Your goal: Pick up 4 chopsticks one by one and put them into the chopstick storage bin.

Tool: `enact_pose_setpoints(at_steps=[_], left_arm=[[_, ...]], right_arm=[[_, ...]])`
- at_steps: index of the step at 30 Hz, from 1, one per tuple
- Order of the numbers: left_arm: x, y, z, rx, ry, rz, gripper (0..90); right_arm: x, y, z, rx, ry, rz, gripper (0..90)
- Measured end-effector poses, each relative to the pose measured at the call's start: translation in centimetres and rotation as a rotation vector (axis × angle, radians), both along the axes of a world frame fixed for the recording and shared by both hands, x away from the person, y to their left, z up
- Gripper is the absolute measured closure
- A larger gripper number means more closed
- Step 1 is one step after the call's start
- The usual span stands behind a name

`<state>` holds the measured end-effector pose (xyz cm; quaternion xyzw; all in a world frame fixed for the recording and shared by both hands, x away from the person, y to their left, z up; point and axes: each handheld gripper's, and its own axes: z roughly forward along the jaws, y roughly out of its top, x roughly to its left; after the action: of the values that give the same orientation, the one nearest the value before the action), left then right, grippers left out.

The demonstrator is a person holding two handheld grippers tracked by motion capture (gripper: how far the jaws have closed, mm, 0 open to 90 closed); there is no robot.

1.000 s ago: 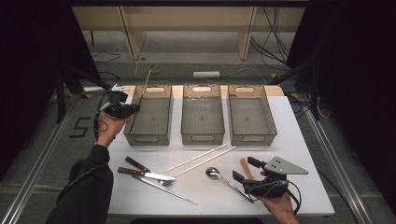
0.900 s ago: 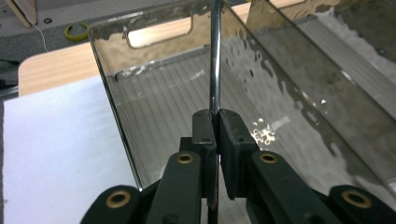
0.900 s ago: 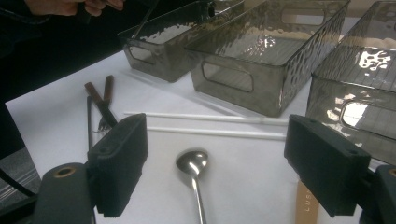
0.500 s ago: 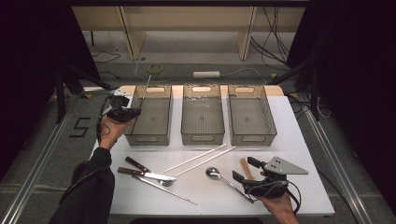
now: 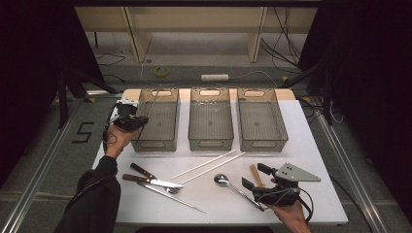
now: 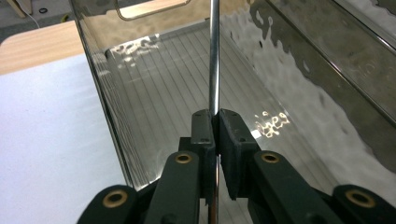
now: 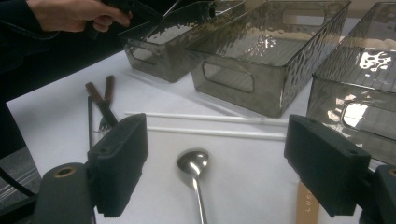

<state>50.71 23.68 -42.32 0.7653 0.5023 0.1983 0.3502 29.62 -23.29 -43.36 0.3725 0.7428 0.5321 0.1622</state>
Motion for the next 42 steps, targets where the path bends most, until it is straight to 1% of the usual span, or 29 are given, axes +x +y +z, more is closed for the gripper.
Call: enact_pose_setpoints(at_steps=[3,4,5,7,9,10,11,12,13,14,15,16,17,18,20,21,22,23,24,25,26,27,28,30,34,36,37,38,42], left_arm=[[0.0,0.0,0.0,-0.002,0.001,-0.003,81.9],[-0.1,0.0,0.1,0.004,-0.001,-0.003,80.0],[-0.1,0.0,0.3,0.003,0.002,-0.006,75.3],[-0.4,-0.2,0.6,0.006,0.003,-0.016,72.2],[-0.5,-0.3,0.9,0.009,0.008,-0.022,66.2],[-0.7,-0.4,1.2,0.013,0.016,-0.030,66.2],[-1.0,-0.5,1.4,0.014,0.026,-0.031,62.4],[-1.5,-0.7,1.8,0.011,0.036,-0.045,56.1],[-1.5,-0.7,1.8,0.011,0.036,-0.045,53.9],[-2.0,-0.9,2.1,0.005,0.034,-0.064,53.9],[-2.4,-1.0,2.4,0.005,0.032,-0.083,51.5],[-2.9,-1.2,2.6,-0.002,0.032,-0.103,46.6],[-3.7,-1.6,3.0,0.005,0.036,-0.147,45.0],[-3.7,-1.6,3.0,0.005,0.036,-0.147,43.7],[-4.7,-2.3,3.5,0.011,0.035,-0.188,41.9],[-5.0,-2.7,3.7,0.025,0.038,-0.220,39.6],[-5.3,-3.1,3.9,0.044,0.047,-0.244,39.6],[-6.0,-3.8,4.2,0.073,0.045,-0.278,37.2],[-6.0,-3.8,4.2,0.073,0.045,-0.278,36.7],[-6.7,-4.5,4.4,0.090,0.057,-0.325,36.0],[-7.1,-4.8,4.4,0.109,0.053,-0.343,35.2],[-7.1,-4.8,4.4,0.109,0.053,-0.343,34.4],[-7.5,-5.1,4.4,0.122,0.053,-0.357,33.7],[-8.4,-5.6,4.5,0.152,0.067,-0.394,32.1],[-9.8,-6.2,4.6,0.181,0.078,-0.445,31.6],[-10.3,-6.4,4.5,0.195,0.079,-0.456,30.9],[-10.8,-6.6,4.5,0.210,0.086,-0.481,29.9],[-10.8,-6.6,4.5,0.210,0.086,-0.481,29.5],[-11.8,-7.3,4.1,0.240,0.093,-0.530,27.4]], right_arm=[[0.0,0.0,0.0,-0.001,0.000,0.000,22.8],[0.0,0.0,0.0,0.000,0.001,-0.001,22.8],[0.0,0.0,0.0,0.000,0.002,-0.002,22.8],[0.0,0.0,0.0,0.000,0.001,0.000,22.8],[0.0,0.0,0.0,0.000,0.001,0.000,22.8],[0.0,0.0,0.0,0.000,0.001,0.000,22.8],[0.0,0.0,0.0,0.000,0.002,-0.002,22.8],[0.0,0.0,0.0,0.000,0.001,-0.001,22.8],[0.0,0.0,0.0,0.001,0.001,-0.001,22.8],[0.0,0.0,0.0,0.001,0.001,-0.001,22.8],[0.0,0.0,0.0,0.002,0.000,0.000,22.8],[0.0,0.0,0.0,0.001,0.002,0.001,22.8],[0.0,0.0,0.0,-0.001,0.003,0.001,22.8],[0.0,0.0,0.0,-0.001,0.003,0.001,22.8],[0.0,0.0,0.0,-0.003,0.004,0.001,22.8],[0.0,0.0,0.0,-0.002,0.005,0.000,22.8],[0.0,0.0,0.0,-0.002,0.005,0.000,22.8],[0.0,0.0,0.1,-0.001,0.002,0.000,22.8],[0.0,0.0,0.1,-0.003,0.000,0.002,22.8],[0.0,0.0,0.1,-0.002,-0.002,0.002,22.8],[0.0,0.0,0.1,0.000,-0.002,0.002,22.8],[0.0,0.0,0.1,-0.001,-0.003,0.003,22.8],[0.0,0.0,0.1,-0.002,-0.003,0.003,22.8],[-0.1,0.0,0.1,-0.001,-0.002,0.004,22.7],[-0.2,0.0,0.2,-0.001,-0.005,0.006,22.8],[-0.2,0.0,0.2,-0.001,-0.006,0.006,22.7],[-0.2,0.0,0.2,0.000,-0.007,0.006,22.7],[-0.2,0.0,0.2,0.000,-0.007,0.006,22.7],[-0.2,0.0,0.2,-0.002,-0.005,0.008,22.7]])
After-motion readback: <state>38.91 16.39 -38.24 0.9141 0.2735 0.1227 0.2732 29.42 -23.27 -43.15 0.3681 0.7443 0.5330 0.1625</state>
